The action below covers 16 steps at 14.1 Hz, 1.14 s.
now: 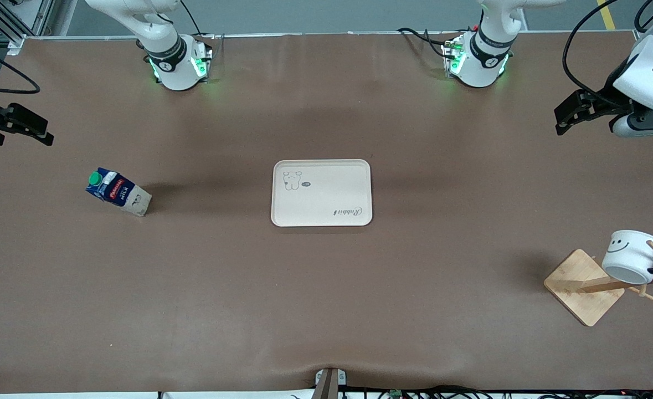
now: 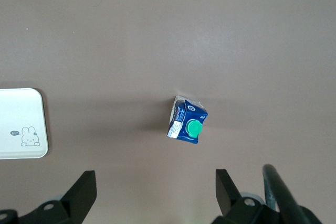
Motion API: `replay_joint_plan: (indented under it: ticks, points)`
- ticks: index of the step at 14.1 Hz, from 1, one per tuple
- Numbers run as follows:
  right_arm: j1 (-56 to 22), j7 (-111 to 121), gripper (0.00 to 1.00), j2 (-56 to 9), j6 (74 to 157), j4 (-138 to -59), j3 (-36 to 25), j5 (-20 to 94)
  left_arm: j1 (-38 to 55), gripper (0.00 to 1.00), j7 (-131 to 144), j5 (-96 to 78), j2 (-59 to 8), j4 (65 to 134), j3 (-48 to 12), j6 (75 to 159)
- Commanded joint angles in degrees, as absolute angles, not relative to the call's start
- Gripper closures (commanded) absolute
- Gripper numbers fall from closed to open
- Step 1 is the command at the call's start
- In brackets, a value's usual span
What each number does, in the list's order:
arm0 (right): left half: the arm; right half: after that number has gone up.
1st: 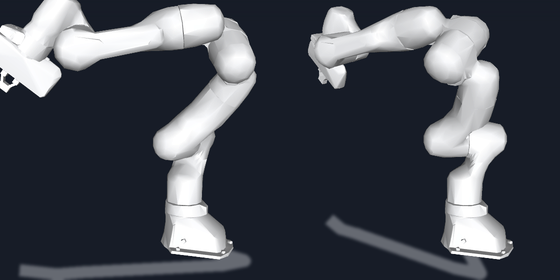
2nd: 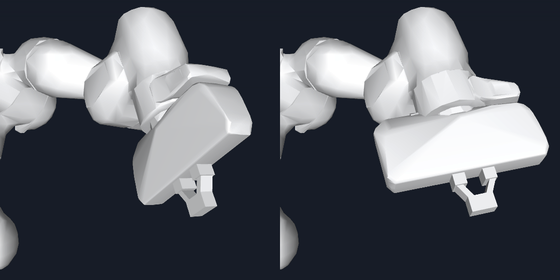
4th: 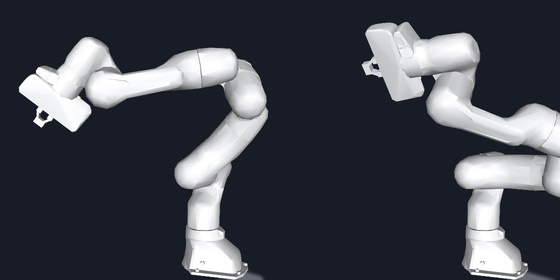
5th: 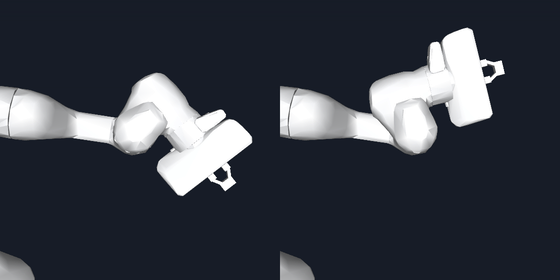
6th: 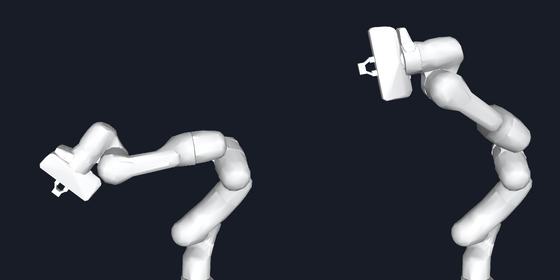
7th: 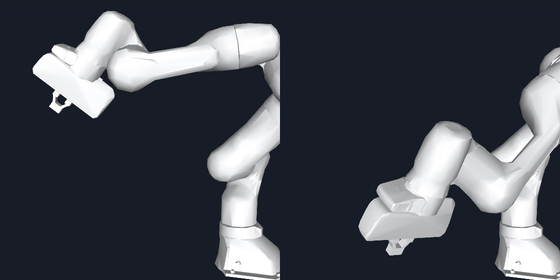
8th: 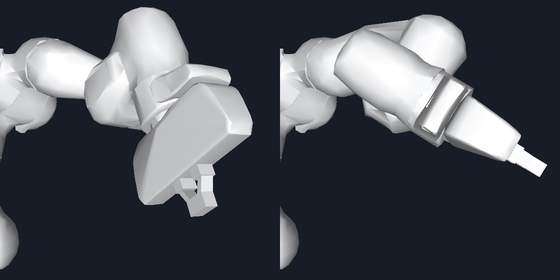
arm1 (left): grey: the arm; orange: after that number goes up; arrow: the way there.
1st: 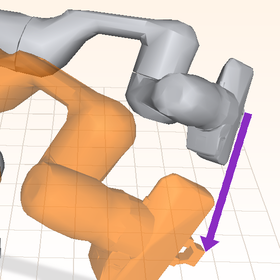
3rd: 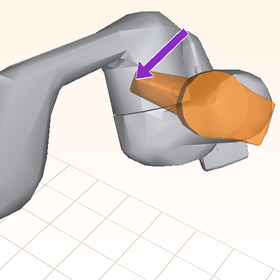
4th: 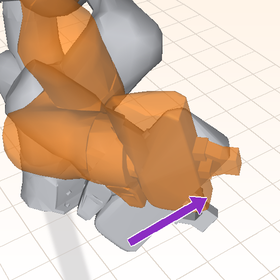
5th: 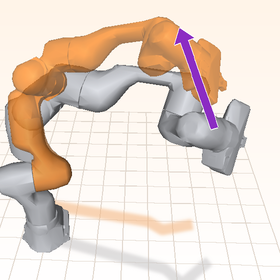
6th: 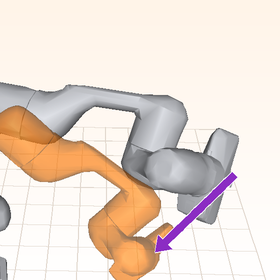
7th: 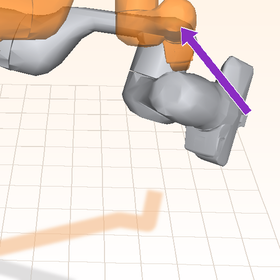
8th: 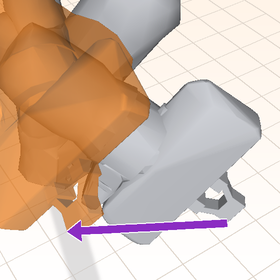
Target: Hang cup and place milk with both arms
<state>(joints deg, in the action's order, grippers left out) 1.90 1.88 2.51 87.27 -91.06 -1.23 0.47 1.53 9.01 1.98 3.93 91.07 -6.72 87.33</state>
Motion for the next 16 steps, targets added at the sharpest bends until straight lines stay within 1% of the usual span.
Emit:
replay_joint_plan:
  ticks: [1,16]
  points:
    - [1.8,1.1,0.0,2.1,87.2,-89.9,-1.1,-0.4,1.3,0.0,8.3,-0.2,3.9,90.0,-6.4,86.7]
    - [1.7,1.0,0.0,1.3,87.4,-88.5,-1.1,-0.2,1.4,0.0,8.5,0.1,3.7,89.5,-6.3,86.3]
